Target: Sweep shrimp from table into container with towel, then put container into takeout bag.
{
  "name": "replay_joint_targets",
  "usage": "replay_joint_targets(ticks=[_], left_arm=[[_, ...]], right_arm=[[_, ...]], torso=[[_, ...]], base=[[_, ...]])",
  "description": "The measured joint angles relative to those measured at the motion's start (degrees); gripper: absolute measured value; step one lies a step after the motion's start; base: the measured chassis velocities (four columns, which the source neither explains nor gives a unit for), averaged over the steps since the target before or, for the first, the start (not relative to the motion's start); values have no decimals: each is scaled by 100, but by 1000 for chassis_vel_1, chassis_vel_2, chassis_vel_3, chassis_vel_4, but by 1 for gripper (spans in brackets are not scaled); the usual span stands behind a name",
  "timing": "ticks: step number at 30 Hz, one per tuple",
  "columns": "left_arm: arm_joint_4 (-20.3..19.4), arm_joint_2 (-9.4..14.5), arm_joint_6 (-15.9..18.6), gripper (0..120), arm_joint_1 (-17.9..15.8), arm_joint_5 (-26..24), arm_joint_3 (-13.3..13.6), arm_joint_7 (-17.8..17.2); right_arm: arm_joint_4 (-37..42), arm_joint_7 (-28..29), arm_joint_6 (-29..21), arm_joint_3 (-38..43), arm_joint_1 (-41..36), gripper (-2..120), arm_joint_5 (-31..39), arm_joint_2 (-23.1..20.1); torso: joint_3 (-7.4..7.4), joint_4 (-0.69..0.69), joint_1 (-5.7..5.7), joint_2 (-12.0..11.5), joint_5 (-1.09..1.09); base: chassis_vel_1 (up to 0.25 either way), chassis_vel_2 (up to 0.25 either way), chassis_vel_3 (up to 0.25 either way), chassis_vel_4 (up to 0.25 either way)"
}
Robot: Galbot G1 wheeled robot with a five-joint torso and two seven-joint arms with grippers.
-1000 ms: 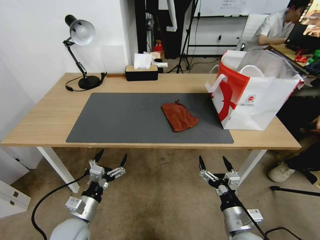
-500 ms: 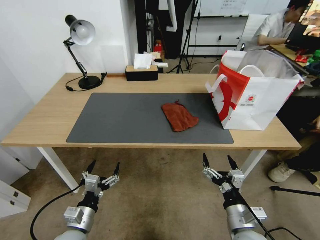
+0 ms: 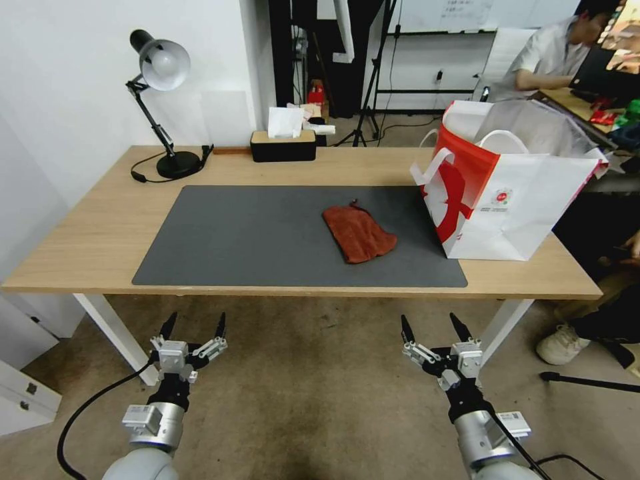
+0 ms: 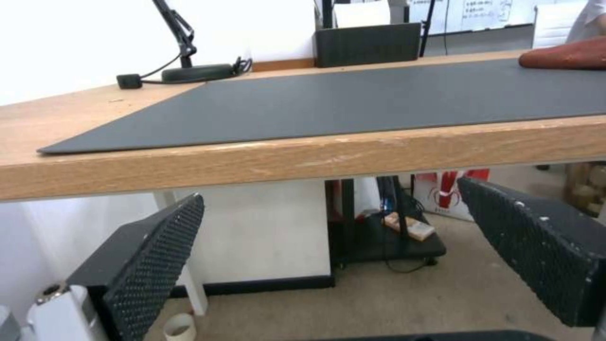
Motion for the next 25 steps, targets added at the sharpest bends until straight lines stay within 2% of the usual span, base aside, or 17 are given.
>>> replay_joint_targets(ticks=[8, 25], left_arm=[[31, -15, -167, 100, 14, -20, -68, -7], [32, -13, -171, 100, 16, -25, -68, -2]], right_arm=[[-27, -98, 90, -27, 50, 100, -18, 27], [-30, -98, 124, -31, 51, 100, -22, 34]], torso=[[0, 0, 0, 0, 0], [0, 0, 0, 0, 0]], base=[[0, 0, 0, 0], [0, 0, 0, 0]])
